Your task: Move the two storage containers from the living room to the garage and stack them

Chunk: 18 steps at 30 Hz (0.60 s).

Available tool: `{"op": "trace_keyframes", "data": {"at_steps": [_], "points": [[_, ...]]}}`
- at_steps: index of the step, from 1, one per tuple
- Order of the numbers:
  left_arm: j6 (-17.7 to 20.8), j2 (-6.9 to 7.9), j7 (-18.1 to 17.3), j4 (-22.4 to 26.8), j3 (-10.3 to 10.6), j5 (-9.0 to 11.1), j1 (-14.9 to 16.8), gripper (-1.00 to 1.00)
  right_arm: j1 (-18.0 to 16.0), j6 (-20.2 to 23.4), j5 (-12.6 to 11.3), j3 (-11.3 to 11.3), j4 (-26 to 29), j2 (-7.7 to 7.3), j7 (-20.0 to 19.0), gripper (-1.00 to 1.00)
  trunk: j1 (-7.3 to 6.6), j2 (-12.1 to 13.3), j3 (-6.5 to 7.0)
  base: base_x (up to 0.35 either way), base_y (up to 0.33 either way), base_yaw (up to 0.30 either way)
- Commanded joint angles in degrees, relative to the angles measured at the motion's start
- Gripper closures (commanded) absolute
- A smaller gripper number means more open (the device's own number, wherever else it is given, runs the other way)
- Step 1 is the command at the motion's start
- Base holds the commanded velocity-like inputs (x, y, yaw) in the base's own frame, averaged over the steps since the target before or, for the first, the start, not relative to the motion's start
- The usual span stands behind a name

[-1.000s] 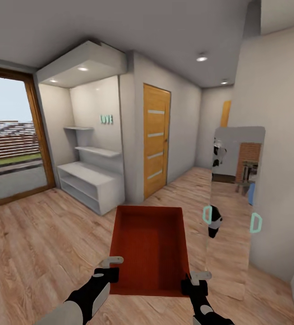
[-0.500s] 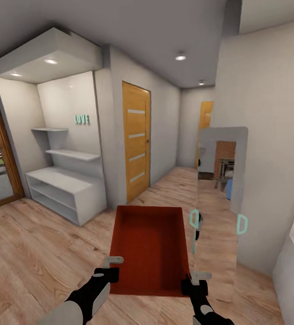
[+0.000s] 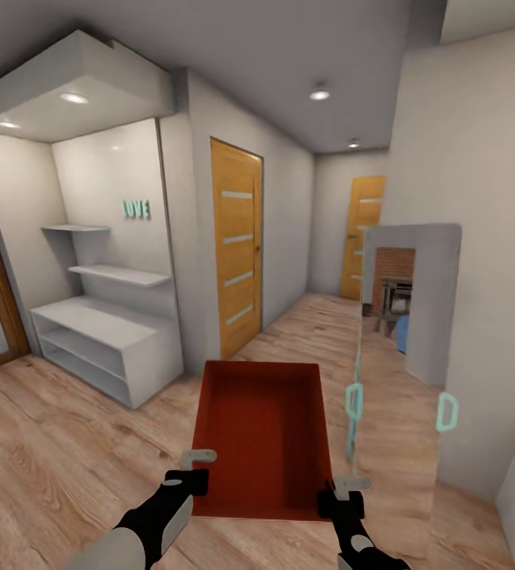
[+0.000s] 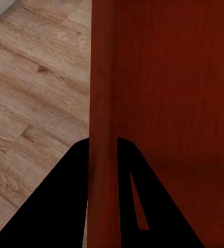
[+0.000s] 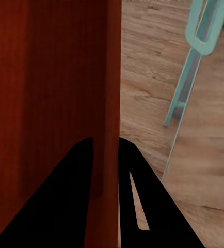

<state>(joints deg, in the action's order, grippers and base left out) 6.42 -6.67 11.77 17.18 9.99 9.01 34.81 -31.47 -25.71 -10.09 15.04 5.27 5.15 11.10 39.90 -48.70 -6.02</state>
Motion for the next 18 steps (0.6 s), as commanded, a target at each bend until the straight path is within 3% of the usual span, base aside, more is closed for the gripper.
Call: {"op": "trace_keyframes", "data": {"at_steps": [1, 14, 18], "points": [[0.35, 0.08, 0.62, 0.01, 0.12, 0.39, 0.0, 1.0, -0.08, -2.15, 0.88, -0.45, 0.13, 0.03, -0.21, 1.0, 0.04, -0.07, -0.09, 0.322, 0.125, 0.0], [0.35, 0.08, 0.62, 0.05, 0.12, 0.39, 0.0, 1.0, -0.08, -2.15, 1.04, -0.45, 0.15, -0.04, -0.21, 1.0, 0.04, -0.07, -0.09, 0.322, 0.125, -0.001], [0.34, 0.08, 0.62, 0.05, 0.12, 0.39, 0.0, 1.0, -0.08, -2.15, 1.02, -0.45, 0.16, 0.02, -0.21, 1.0, 0.04, -0.07, -0.09, 0.322, 0.125, -0.136]]}}
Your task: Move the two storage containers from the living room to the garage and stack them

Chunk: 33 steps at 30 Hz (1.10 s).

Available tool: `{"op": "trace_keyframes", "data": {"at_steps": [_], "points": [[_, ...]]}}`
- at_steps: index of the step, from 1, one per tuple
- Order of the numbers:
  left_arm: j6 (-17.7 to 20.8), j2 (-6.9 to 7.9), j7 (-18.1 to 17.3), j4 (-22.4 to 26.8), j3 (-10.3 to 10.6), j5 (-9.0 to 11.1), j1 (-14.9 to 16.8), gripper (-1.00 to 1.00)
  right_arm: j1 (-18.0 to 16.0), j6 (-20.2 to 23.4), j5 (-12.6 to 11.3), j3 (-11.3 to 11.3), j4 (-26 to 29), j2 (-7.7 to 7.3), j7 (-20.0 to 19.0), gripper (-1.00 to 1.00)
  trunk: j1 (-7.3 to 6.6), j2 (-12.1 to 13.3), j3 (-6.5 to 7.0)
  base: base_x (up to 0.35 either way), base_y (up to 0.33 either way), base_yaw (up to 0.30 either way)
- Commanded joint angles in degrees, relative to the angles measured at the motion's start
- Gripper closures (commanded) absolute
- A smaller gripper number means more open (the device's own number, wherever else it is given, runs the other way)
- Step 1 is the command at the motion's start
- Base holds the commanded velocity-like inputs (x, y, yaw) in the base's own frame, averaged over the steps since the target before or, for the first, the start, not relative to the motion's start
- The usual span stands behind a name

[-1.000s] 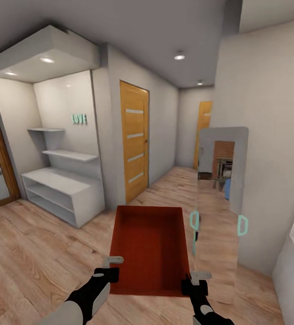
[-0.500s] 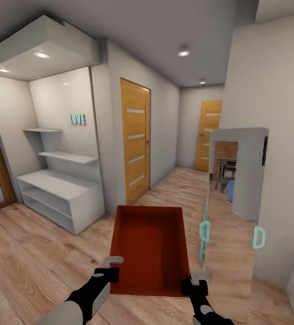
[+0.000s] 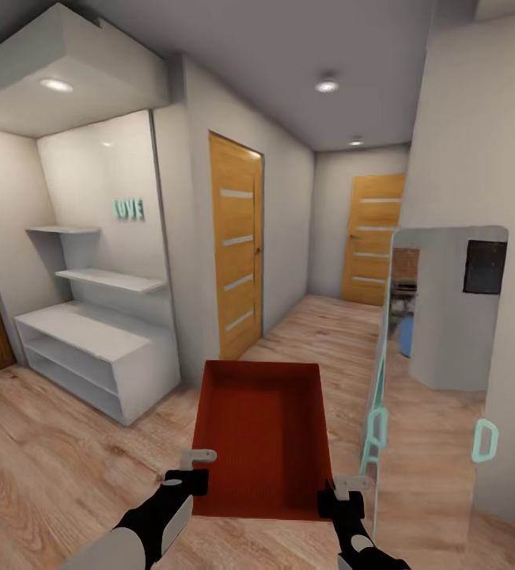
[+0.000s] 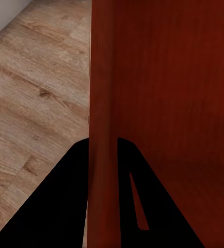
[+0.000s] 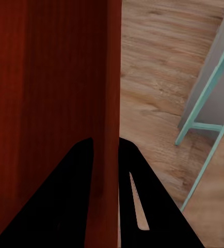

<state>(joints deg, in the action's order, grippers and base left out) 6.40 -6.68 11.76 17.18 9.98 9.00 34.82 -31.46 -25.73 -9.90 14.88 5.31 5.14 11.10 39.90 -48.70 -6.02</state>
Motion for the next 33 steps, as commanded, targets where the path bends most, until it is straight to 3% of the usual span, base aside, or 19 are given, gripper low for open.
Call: {"op": "trace_keyframes", "data": {"at_steps": [1, 28, 33], "points": [[0.35, 0.09, 0.63, 0.04, 0.13, 0.4, -0.01, 1.0, -0.09, -2.14, 0.84, -0.29, 0.1, 0.04, -0.21, 1.0, 0.04, -0.07, -0.09, 0.322, 0.125, -0.223], [0.37, 0.09, 0.63, 0.04, 0.13, 0.4, -0.01, 1.0, -0.09, -2.14, 0.76, -0.29, 0.13, -0.04, -0.21, 1.0, 0.04, -0.07, -0.09, 0.322, 0.127, -0.266], [0.37, 0.09, 0.63, 0.04, 0.13, 0.4, -0.01, 1.0, -0.09, -2.14, 0.76, -0.29, 0.12, -0.04, -0.21, 1.0, 0.04, -0.07, -0.09, 0.322, 0.129, -0.083]]}}
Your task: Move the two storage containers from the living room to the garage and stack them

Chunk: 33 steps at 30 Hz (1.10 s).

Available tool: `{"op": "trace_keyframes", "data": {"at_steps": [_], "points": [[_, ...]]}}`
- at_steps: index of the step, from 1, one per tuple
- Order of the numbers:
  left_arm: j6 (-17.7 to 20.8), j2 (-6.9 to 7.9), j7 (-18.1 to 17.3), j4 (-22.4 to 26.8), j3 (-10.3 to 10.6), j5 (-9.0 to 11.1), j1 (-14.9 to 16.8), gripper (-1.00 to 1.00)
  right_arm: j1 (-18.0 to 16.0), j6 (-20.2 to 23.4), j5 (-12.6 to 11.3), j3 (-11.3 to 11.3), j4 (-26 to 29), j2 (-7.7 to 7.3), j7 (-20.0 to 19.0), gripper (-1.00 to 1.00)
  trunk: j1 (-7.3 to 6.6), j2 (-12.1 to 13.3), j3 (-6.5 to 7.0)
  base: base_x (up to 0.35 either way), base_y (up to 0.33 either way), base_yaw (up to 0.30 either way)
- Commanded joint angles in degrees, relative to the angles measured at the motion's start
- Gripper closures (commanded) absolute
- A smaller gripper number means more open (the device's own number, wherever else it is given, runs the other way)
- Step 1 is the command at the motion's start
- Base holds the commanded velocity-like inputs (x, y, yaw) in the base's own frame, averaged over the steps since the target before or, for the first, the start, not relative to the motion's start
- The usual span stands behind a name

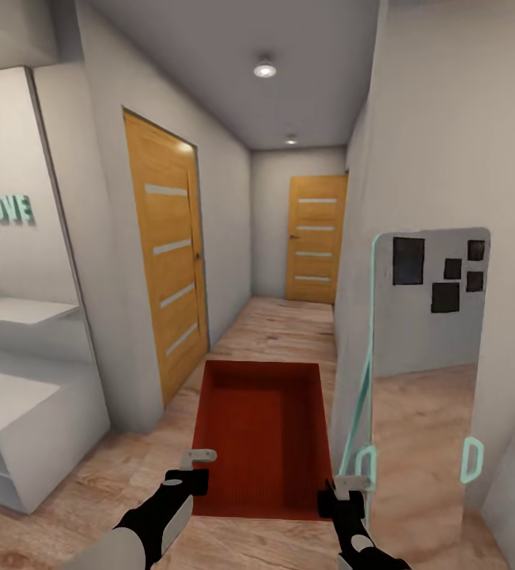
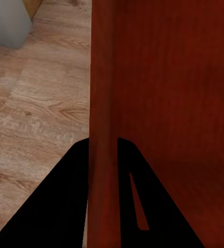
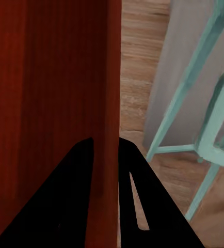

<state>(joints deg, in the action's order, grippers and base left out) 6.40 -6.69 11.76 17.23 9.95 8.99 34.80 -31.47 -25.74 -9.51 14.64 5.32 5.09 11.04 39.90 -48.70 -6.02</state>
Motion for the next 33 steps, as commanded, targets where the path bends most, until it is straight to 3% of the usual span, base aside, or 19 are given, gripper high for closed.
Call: {"op": "trace_keyframes", "data": {"at_steps": [1, 19, 33], "points": [[0.36, 0.1, 0.64, 0.0, 0.15, 0.42, 0.01, 1.0, -0.08, -2.12, 0.37, -0.05, 0.12, 0.01, -0.14, 1.0, 0.04, -0.07, -0.09, 0.322, 0.129, -0.018], [0.36, 0.09, 0.64, 0.0, 0.15, 0.42, 0.01, 1.0, -0.08, -2.12, 0.45, -0.05, 0.08, 0.07, -0.14, 1.0, 0.04, -0.07, -0.09, 0.322, 0.129, -0.009], [0.36, 0.1, 0.64, 0.0, 0.15, 0.42, 0.01, 1.0, -0.08, -2.12, 0.2, -0.05, 0.11, 0.03, -0.14, 1.0, 0.04, -0.07, -0.09, 0.322, 0.129, -0.214]]}}
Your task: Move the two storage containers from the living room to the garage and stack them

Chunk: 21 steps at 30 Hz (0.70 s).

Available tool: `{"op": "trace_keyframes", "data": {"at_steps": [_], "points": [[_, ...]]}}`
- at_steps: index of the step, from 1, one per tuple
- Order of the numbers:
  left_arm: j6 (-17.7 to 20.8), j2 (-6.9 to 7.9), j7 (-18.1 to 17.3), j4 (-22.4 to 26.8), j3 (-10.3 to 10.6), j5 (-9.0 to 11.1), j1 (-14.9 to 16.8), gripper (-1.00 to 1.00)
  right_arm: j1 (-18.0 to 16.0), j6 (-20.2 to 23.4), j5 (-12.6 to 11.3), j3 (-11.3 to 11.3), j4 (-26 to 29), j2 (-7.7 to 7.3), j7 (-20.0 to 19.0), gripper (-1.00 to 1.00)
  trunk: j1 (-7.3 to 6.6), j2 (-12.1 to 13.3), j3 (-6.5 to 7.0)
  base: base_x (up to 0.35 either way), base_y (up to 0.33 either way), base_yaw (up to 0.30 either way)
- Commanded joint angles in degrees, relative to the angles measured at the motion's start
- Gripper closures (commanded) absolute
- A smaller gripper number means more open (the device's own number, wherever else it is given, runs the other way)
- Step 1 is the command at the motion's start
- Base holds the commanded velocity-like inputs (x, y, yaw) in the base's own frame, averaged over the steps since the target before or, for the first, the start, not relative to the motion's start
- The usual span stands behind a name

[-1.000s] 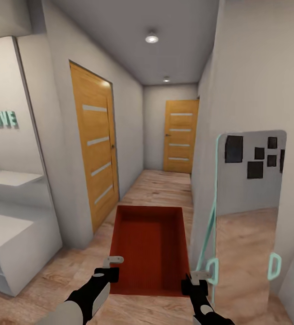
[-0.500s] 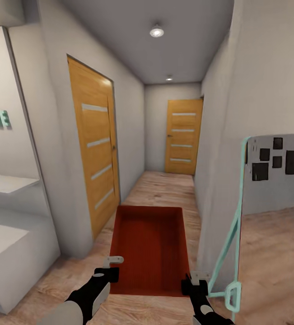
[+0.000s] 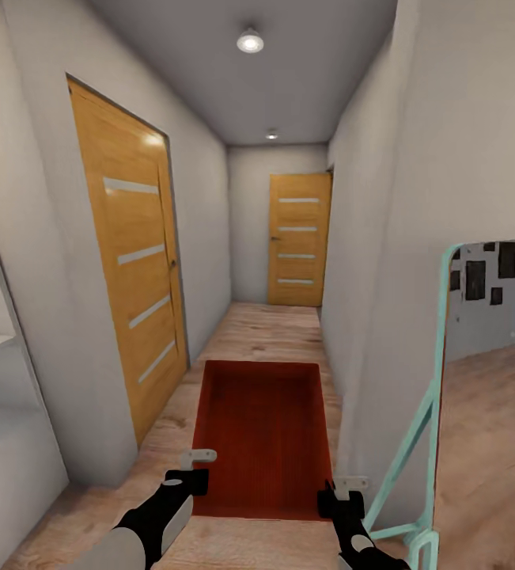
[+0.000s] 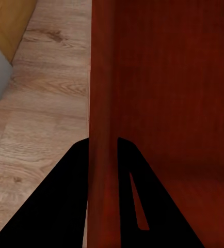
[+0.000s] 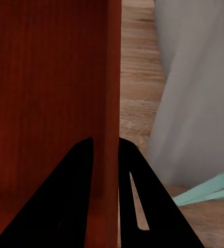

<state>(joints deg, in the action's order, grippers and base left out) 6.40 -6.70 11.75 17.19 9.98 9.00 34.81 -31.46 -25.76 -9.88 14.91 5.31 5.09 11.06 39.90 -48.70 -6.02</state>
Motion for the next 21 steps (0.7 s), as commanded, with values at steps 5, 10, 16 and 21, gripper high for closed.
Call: {"op": "trace_keyframes", "data": {"at_steps": [5, 10, 16, 21], "points": [[0.37, 0.1, 0.64, 0.03, 0.13, 0.41, -0.01, 1.0, -0.09, -2.1, 0.57, -0.32, 0.12, 0.03, -0.16, 1.0, 0.04, -0.07, -0.09, 0.322, 0.129, -0.207], [0.37, 0.1, 0.64, 0.03, 0.13, 0.41, -0.01, 1.0, -0.09, -2.1, 0.5, -0.32, 0.11, 0.01, -0.16, 1.0, 0.04, -0.07, -0.09, 0.322, 0.129, -0.039], [0.37, 0.1, 0.64, 0.03, 0.13, 0.41, -0.01, 1.0, -0.09, -2.1, 0.49, -0.32, 0.13, 0.08, -0.16, 1.0, 0.04, -0.07, -0.09, 0.322, 0.129, -0.001], [0.35, 0.1, 0.64, 0.04, 0.13, 0.41, -0.01, 1.0, -0.09, -2.1, 0.55, -0.32, 0.12, 0.09, -0.16, 1.0, 0.04, -0.07, -0.09, 0.322, 0.129, 0.0]]}}
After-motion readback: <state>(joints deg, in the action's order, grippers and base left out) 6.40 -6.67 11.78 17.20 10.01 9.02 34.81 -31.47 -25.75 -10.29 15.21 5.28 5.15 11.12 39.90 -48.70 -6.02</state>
